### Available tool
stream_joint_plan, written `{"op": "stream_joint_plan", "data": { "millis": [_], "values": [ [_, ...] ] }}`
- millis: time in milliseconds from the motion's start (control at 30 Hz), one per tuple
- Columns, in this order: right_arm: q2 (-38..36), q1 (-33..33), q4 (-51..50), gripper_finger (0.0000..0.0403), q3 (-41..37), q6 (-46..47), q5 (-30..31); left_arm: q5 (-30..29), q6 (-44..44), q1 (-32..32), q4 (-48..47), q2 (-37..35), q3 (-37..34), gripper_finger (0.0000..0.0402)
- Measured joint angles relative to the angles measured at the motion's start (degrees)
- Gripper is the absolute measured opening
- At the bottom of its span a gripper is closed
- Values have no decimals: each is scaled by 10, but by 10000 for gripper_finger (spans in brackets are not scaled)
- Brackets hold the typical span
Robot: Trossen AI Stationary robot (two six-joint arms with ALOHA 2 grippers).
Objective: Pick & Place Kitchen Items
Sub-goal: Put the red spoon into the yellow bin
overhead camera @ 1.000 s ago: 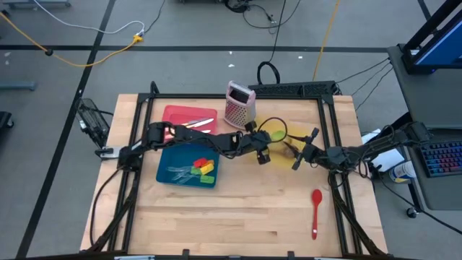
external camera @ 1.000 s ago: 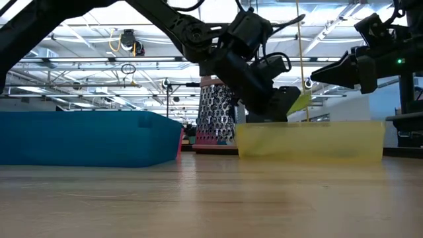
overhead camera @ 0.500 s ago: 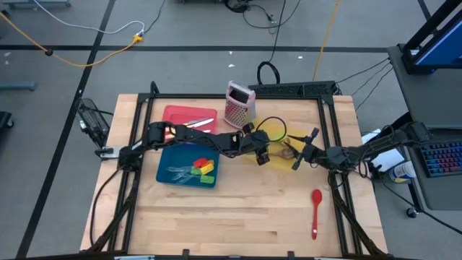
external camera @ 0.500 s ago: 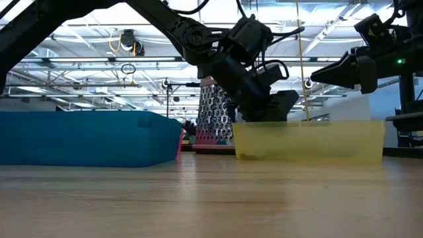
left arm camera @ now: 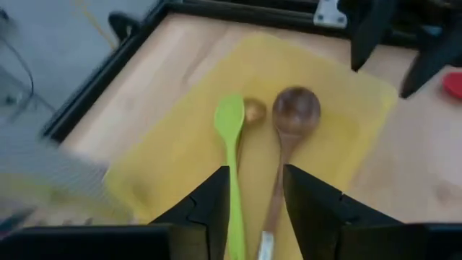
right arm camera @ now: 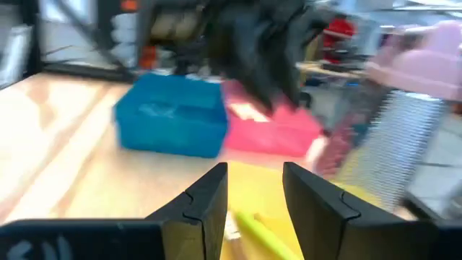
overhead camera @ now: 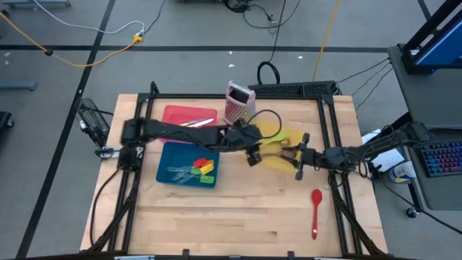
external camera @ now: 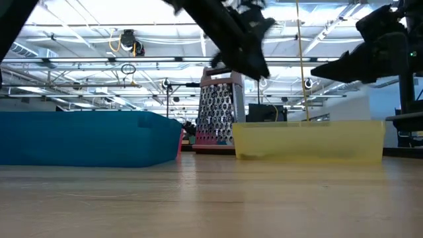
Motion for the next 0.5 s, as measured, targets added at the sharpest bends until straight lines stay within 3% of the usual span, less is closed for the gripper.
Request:
{"op": "stream_joint_plan", "data": {
  "millis": [233, 300, 433, 500],
  "values": [
    [4, 20, -42, 130, 18, 5, -165, -3, -75, -31, -217, -96, 0, 112],
    [6, 31, -93, 130, 37, -1, -225, -21, -88, -46, -257, -117, 0, 111],
    [8, 55, -106, 130, 86, -8, -373, -120, -80, -89, -265, -141, -3, 111],
    [11, 68, -114, 130, 109, 26, -413, -176, -81, -113, -265, -145, -7, 111]
  ]
}}
